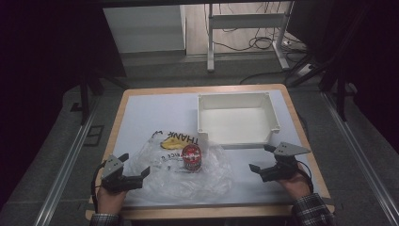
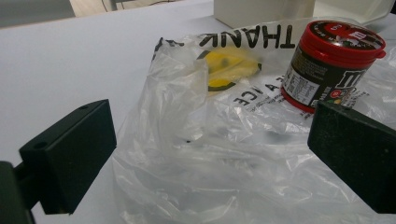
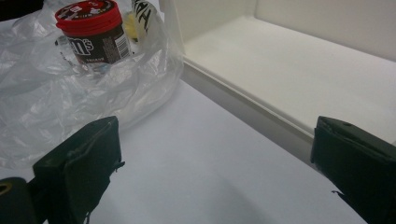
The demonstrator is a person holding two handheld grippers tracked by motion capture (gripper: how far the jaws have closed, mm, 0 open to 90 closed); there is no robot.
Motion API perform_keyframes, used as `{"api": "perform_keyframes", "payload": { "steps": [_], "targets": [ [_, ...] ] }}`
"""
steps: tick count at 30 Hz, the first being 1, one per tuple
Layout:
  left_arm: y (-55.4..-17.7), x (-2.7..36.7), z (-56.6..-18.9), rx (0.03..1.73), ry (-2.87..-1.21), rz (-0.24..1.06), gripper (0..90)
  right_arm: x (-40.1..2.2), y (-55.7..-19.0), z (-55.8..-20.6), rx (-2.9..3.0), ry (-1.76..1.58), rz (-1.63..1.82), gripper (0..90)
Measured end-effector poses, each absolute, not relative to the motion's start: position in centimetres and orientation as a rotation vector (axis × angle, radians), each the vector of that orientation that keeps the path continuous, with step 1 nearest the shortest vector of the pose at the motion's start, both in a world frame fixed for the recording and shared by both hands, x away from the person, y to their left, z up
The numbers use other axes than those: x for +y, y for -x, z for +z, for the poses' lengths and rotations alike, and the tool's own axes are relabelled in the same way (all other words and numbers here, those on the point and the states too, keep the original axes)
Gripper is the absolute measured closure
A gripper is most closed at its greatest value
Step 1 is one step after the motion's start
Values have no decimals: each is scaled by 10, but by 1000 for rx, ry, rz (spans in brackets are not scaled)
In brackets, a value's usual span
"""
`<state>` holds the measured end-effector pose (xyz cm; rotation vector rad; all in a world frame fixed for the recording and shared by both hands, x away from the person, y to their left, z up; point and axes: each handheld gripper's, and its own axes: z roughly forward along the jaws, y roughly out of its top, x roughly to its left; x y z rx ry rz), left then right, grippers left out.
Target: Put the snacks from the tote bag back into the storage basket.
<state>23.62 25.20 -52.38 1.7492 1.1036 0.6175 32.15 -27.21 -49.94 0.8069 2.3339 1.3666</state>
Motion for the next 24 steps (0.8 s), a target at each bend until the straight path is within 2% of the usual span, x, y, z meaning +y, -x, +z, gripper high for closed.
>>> {"api": "perform_keyframes", "payload": {
  "steps": [24],
  "targets": [
    [-236, 249, -524, 1081, -1740, 592, 10, -272, -323, -499, 2353, -828, 1373, 18]
  ]
}}
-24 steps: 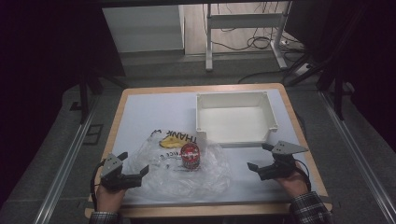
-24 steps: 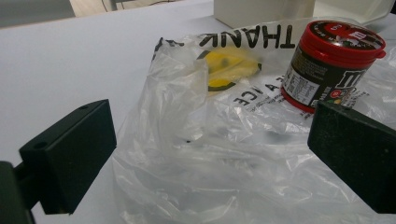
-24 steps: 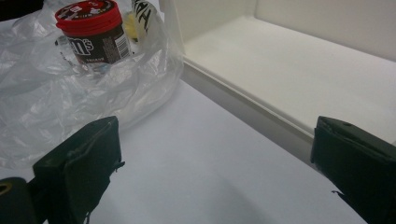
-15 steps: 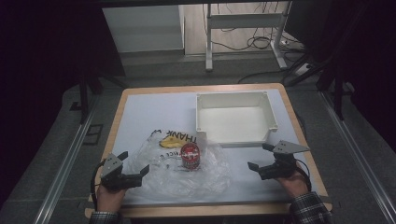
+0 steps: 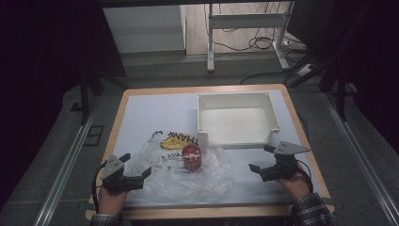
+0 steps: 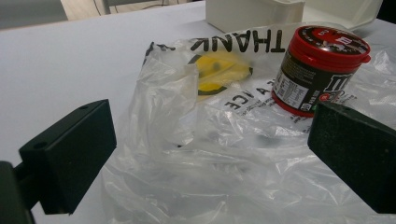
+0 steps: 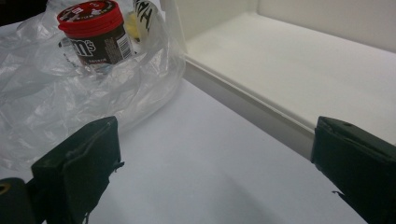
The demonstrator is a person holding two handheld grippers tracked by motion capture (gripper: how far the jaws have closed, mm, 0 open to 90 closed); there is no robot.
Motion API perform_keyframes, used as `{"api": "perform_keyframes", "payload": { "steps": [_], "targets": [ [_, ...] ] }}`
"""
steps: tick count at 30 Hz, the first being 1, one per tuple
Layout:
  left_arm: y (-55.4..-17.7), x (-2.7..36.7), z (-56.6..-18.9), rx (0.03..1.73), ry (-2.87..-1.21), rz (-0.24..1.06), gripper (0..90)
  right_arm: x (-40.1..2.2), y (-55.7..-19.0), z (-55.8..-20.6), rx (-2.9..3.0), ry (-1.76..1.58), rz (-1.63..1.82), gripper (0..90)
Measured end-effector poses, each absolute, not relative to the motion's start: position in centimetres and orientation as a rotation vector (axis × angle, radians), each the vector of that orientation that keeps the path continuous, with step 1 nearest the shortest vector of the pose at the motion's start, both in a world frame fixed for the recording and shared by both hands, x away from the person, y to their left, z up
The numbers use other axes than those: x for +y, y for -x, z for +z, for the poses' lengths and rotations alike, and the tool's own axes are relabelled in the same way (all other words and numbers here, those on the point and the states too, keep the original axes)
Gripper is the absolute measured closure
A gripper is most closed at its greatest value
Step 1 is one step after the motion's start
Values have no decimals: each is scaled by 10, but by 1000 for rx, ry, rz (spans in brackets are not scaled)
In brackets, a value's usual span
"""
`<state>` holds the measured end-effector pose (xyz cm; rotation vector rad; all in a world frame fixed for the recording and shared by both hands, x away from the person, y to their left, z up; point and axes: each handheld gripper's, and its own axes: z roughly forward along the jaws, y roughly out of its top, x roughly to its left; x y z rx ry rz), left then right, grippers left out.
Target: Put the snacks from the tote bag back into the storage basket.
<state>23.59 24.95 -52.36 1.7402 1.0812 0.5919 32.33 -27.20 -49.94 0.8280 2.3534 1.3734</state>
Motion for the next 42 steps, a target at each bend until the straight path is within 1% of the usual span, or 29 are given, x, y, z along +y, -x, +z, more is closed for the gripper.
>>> {"api": "perform_keyframes", "payload": {
  "steps": [20, 42],
  "targets": [
    [-235, 247, -523, 1070, -1751, 597, 9, -268, -322, -495, 2325, -818, 1375, 14],
    [-236, 245, -524, 1071, -1775, 613, 9, -243, -322, -492, 2430, -735, 1348, 15]
  ]
}}
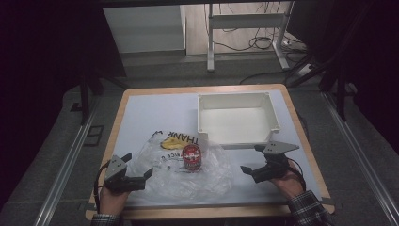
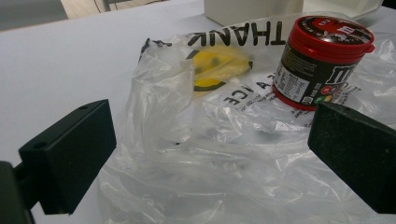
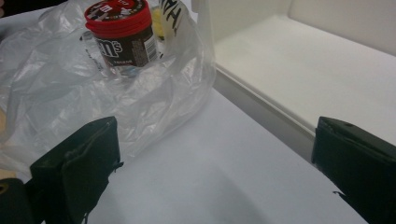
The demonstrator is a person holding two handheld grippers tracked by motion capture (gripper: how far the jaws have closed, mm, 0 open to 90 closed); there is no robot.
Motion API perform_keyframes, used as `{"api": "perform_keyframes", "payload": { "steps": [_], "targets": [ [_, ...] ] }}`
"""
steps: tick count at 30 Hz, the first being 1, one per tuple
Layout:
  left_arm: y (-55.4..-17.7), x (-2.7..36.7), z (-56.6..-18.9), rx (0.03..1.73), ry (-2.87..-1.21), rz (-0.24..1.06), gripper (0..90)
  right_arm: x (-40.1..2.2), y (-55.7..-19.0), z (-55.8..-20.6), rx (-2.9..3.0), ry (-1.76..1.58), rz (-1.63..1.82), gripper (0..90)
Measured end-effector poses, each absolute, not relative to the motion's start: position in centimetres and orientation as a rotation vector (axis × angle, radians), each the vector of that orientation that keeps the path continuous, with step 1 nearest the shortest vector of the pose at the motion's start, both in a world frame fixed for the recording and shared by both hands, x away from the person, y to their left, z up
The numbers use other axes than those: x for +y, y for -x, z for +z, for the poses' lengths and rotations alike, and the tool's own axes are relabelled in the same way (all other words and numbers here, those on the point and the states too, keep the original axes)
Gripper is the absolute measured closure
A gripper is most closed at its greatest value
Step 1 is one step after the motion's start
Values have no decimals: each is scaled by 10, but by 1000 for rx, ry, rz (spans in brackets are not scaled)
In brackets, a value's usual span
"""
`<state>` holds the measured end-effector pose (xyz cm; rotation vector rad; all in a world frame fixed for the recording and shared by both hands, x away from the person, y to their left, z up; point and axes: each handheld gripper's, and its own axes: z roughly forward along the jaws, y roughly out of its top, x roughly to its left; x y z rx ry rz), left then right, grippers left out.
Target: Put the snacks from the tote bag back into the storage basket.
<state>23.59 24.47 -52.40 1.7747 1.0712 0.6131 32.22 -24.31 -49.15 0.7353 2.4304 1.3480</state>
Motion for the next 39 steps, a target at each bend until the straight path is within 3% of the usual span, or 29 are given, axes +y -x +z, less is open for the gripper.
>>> {"api": "perform_keyframes", "payload": {
  "steps": [39],
  "targets": [
    [-237, 242, -524, 1054, -1790, 616, 3, -201, -332, -482, 2573, -608, 1323, 14]
  ]
}}
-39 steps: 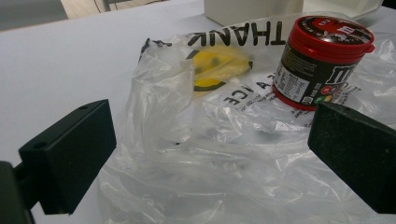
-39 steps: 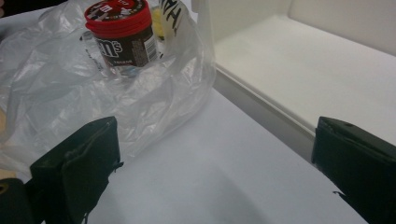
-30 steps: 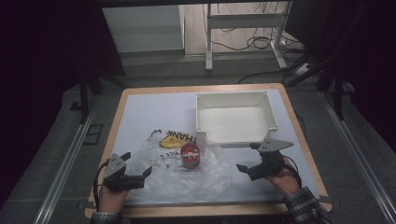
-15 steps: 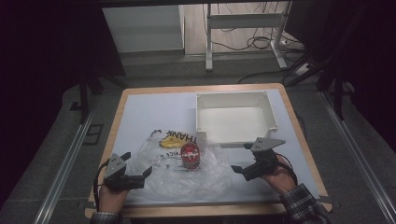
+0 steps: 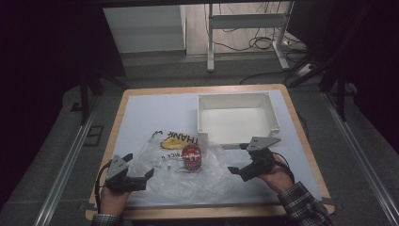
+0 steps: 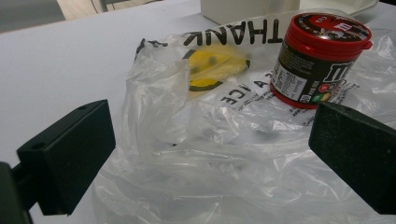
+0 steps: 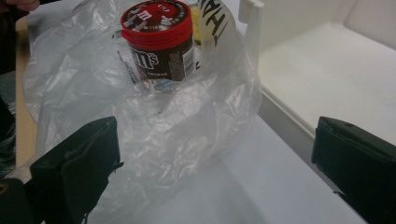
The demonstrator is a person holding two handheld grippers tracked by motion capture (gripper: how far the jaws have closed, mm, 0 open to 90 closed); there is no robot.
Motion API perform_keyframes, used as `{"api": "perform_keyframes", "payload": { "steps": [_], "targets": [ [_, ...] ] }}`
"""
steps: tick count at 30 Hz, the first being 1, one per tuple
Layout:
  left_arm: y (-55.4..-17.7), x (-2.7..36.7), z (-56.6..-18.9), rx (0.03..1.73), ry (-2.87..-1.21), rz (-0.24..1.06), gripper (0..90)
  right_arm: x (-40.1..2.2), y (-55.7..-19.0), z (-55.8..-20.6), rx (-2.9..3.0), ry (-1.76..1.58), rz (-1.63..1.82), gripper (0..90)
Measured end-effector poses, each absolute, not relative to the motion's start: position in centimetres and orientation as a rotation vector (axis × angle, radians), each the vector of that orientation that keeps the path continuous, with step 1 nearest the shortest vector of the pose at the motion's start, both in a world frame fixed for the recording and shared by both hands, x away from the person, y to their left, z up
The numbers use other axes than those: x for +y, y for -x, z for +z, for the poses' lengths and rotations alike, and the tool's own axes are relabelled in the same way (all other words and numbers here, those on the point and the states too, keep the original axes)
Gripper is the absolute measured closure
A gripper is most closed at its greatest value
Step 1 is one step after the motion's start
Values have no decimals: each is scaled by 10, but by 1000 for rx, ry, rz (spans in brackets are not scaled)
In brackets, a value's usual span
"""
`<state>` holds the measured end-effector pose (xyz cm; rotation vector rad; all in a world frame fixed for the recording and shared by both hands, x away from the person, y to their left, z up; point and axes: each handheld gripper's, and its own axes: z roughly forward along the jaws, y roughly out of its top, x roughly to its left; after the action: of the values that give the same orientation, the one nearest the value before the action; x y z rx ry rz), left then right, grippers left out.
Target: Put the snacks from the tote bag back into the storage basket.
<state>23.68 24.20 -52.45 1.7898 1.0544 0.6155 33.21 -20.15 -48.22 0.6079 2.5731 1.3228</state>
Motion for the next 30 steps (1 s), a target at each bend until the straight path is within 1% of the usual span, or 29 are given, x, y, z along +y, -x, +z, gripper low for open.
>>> {"api": "perform_keyframes", "payload": {
  "steps": [22, 30],
  "targets": [
    [-237, 241, -525, 1049, -1792, 617, 3, -176, -335, -477, 2618, -543, 1291, 16],
    [-237, 241, -525, 1047, -1794, 618, 3, -160, -339, -479, 2639, -550, 1260, 16]
  ]
}}
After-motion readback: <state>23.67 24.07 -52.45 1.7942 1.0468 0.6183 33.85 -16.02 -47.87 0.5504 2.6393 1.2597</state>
